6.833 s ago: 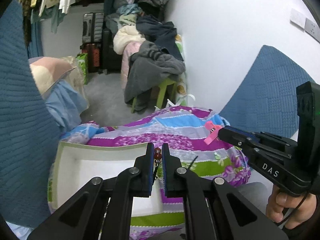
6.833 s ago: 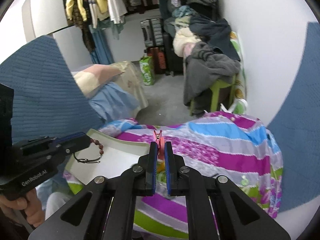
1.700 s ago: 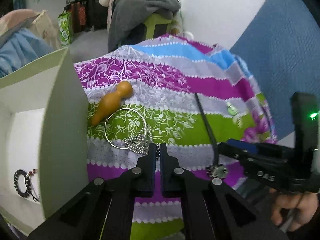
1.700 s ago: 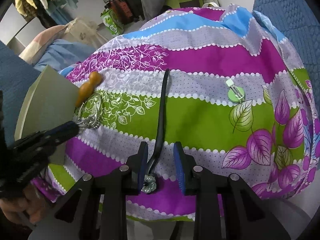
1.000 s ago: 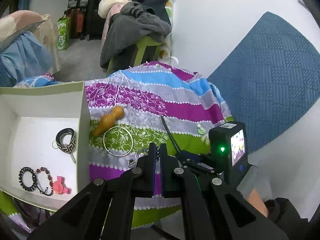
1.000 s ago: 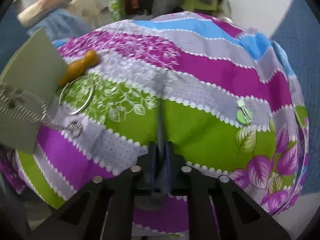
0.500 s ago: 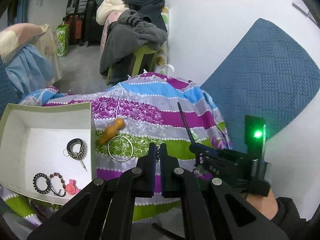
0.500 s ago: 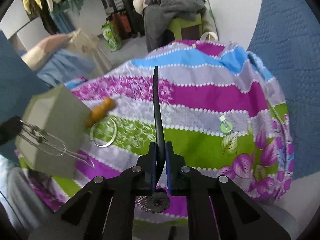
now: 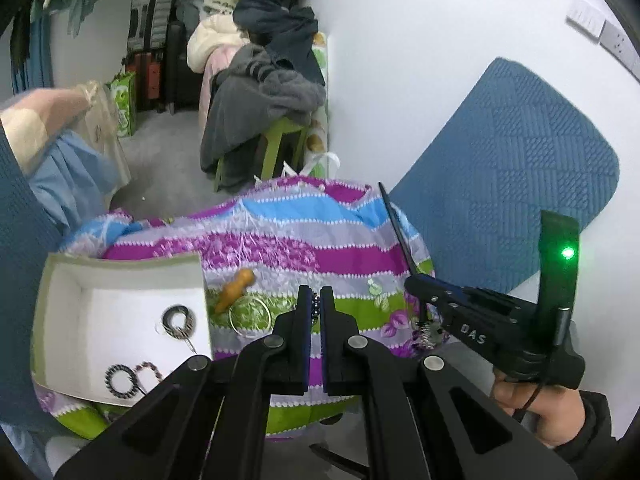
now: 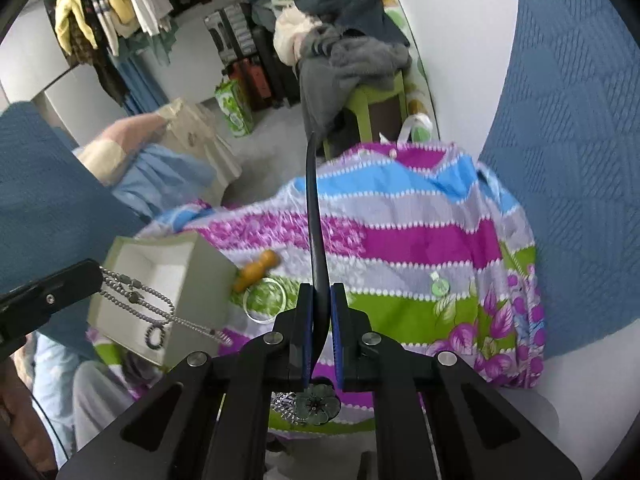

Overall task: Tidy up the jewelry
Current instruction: 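Carry necklace in left gripper and hairpin in right gripper over the white box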

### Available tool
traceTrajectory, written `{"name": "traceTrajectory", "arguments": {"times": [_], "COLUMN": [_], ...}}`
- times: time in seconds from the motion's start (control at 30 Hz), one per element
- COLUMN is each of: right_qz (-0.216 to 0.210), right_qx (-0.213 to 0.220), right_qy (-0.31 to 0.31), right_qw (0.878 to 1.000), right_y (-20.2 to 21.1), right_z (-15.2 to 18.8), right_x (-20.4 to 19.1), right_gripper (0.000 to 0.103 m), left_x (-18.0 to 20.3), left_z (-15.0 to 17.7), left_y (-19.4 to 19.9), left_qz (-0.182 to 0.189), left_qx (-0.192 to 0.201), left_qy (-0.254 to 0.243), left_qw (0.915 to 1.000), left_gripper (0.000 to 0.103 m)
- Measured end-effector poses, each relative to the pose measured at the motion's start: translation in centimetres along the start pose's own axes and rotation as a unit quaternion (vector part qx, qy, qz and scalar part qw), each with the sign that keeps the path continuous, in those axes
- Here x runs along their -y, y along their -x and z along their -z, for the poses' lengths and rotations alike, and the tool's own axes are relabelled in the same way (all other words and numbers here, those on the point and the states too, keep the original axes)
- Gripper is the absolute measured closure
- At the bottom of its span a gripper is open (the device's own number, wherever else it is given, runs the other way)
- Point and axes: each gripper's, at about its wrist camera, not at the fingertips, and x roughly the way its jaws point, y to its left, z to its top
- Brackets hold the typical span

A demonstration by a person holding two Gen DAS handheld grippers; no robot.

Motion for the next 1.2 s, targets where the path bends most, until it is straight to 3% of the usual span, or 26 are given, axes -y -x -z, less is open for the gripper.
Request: {"name": "traceTrajectory", "arguments": {"times": [0.23, 0.47, 0.83, 1.2], "right_qz": [-0.008, -0.030, -0.059, -0.043], "right_qx": [0.042, 0.068, 0.056, 0.015], "right_qy": [0.017, 0.027, 0.035, 0.038], "right_qw": [0.999, 0.997, 0.996, 0.998], "right_y": [4.0, 5.2, 1.4, -5.0], "right_z": [-3.2, -5.1, -5.5, -3.3], "right_x": [-2.6, -6.8, -13.7, -16.8], "right_gripper": [0.096, 0.096, 0.096, 0.096], "left_x": [-0.9, -5.1, -12.8, -20.5], "left_z": [-2.4, -4.2, -4.5, -2.0], "left_y": [4.1, 7.3, 9.1, 5.1], "left_qz": [-0.007, -0.016, -0.024, -0.028], "left_qx": [0.021, 0.035, 0.039, 0.006], "left_qy": [-0.016, -0.005, 0.022, 0.061], "left_qw": [0.9996, 0.9992, 0.9987, 0.9977], "left_gripper": [0.102, 0.102, 0.102, 0.101]}}
